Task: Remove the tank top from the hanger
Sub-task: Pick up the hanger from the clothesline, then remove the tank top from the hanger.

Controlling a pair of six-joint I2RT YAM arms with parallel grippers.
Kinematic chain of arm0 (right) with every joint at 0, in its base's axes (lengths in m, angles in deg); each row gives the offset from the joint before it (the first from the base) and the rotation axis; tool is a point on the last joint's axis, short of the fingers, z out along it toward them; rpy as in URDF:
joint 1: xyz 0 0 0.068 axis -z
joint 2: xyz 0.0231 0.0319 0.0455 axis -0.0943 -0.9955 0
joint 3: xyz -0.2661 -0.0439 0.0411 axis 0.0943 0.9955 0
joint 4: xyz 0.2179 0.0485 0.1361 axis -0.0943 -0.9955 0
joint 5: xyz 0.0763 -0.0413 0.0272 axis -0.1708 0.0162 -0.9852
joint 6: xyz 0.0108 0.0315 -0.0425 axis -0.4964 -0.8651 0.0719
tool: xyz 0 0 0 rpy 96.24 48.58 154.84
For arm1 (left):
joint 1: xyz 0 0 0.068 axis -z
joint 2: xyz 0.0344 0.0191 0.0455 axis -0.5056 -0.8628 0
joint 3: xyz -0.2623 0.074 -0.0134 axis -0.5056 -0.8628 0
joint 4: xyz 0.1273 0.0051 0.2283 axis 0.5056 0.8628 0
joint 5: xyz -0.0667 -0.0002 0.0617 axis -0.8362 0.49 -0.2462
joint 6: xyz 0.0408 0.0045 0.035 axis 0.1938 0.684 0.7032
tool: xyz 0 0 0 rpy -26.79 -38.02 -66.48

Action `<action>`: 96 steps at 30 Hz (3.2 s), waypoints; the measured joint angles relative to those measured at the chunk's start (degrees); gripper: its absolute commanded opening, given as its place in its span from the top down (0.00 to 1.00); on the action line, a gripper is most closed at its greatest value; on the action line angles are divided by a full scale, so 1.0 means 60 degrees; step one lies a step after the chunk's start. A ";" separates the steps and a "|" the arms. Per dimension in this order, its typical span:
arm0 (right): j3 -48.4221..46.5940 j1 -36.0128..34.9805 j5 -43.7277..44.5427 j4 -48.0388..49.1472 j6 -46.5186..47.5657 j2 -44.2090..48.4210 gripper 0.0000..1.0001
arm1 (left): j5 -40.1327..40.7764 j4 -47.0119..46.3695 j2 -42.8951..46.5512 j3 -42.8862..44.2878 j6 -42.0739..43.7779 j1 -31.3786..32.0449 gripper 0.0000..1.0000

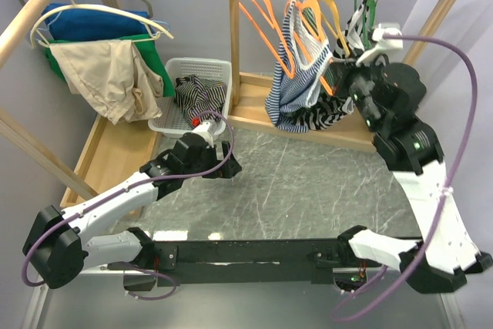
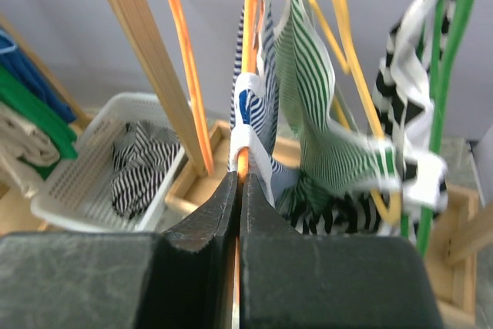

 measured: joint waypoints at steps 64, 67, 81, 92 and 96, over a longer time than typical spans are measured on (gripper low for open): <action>0.4080 -0.0780 -0.3665 -0.4149 -0.2062 0.5872 1.00 | 0.0554 -0.0324 -0.2896 0.3676 0.0852 0.0160 0.44; 0.4080 -0.0780 -0.3672 -0.4149 -0.2062 0.5872 1.00 | 0.0627 -0.0364 -0.2969 0.3843 0.0878 0.0204 0.57; 0.4087 -0.0780 -0.3872 -0.4171 -0.2022 0.5872 1.00 | 0.1067 -0.0273 -0.3501 0.4397 0.1268 0.0251 0.99; 0.4095 -0.0780 -0.3985 -0.4568 -0.2029 0.6033 1.00 | 0.2470 0.0430 -0.3391 0.4951 0.1512 0.0044 0.99; 0.4095 -0.0780 -0.4022 -0.4699 -0.2033 0.6175 1.00 | 0.2699 0.0725 -0.3231 0.4947 0.1508 -0.0299 0.99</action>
